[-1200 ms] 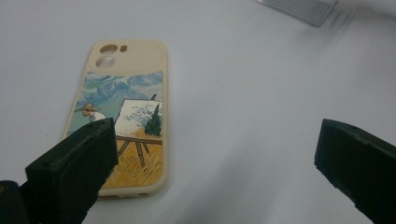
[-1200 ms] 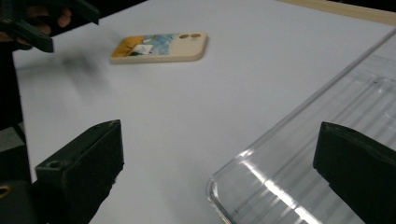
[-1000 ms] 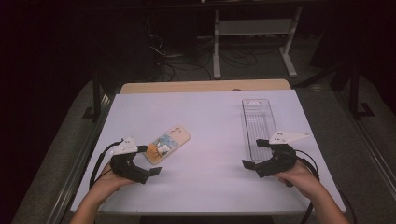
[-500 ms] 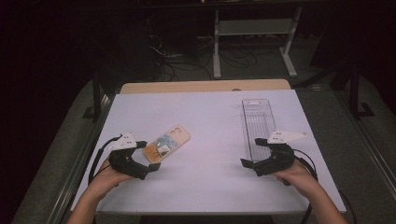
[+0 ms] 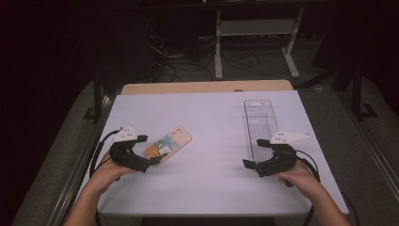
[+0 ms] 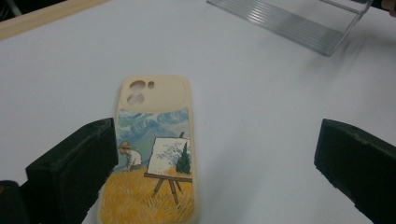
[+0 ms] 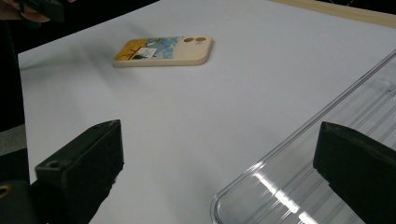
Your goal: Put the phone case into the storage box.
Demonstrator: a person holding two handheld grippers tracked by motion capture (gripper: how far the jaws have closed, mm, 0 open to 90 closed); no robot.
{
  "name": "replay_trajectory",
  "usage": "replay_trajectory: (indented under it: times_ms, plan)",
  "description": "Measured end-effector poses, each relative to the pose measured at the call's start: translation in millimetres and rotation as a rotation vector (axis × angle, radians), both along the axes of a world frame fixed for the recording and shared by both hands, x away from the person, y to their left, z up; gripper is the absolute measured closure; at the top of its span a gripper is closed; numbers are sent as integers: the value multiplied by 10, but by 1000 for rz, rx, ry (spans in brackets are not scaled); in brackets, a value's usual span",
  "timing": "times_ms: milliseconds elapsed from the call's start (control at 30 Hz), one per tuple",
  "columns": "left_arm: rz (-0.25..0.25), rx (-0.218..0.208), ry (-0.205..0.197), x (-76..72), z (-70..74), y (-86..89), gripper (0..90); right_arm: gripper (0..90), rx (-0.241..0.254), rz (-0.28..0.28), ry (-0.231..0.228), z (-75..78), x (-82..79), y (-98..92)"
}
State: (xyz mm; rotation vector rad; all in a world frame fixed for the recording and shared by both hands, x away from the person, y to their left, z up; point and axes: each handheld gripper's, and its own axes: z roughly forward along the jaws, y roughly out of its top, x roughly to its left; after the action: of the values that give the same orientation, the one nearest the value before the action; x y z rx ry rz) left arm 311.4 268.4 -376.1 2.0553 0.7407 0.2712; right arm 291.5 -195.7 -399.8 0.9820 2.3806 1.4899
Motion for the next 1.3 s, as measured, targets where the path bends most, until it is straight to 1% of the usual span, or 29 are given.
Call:
replay_trajectory:
  times_ms: [167,267,300,400,433,500,600,633,733,767,833,933,967,1200,1300]
  plan:
    - [10,1,-1,65,39,13,0,13,1,4,1,0,2,-1]
    - [25,-5,9,101,51,18,0,13,-1,6,-1,2,1,1]
    - [21,2,8,117,56,24,0,13,-2,7,-3,1,1,1]
    - [25,-1,8,152,59,18,0,13,4,5,-1,-1,5,2]
    - [29,-7,5,161,58,9,0,13,2,6,-6,-1,6,4]
    - [32,-6,8,186,63,0,0,13,-2,7,-9,-1,5,3]
    - [38,-10,2,225,82,-12,0,11,2,8,-2,1,3,-1]
    - [36,-4,0,240,94,-11,0,11,8,8,2,0,4,0]
    - [39,-12,-11,279,134,-15,0,11,8,8,1,0,7,-2]
    - [33,-4,-22,294,154,-8,0,11,8,8,1,0,7,-2]
    - [41,-31,-27,319,173,-17,0,11,8,11,6,0,3,0]
    - [48,-37,-30,370,196,-19,0,11,8,10,1,1,11,-6]
    - [43,-31,-35,391,201,-20,0,11,8,9,6,3,9,-4]
    - [60,-48,-37,524,197,-78,0,11,8,6,11,4,4,-3]
    - [66,-40,-45,571,184,-103,0,11,14,5,14,4,2,-1]
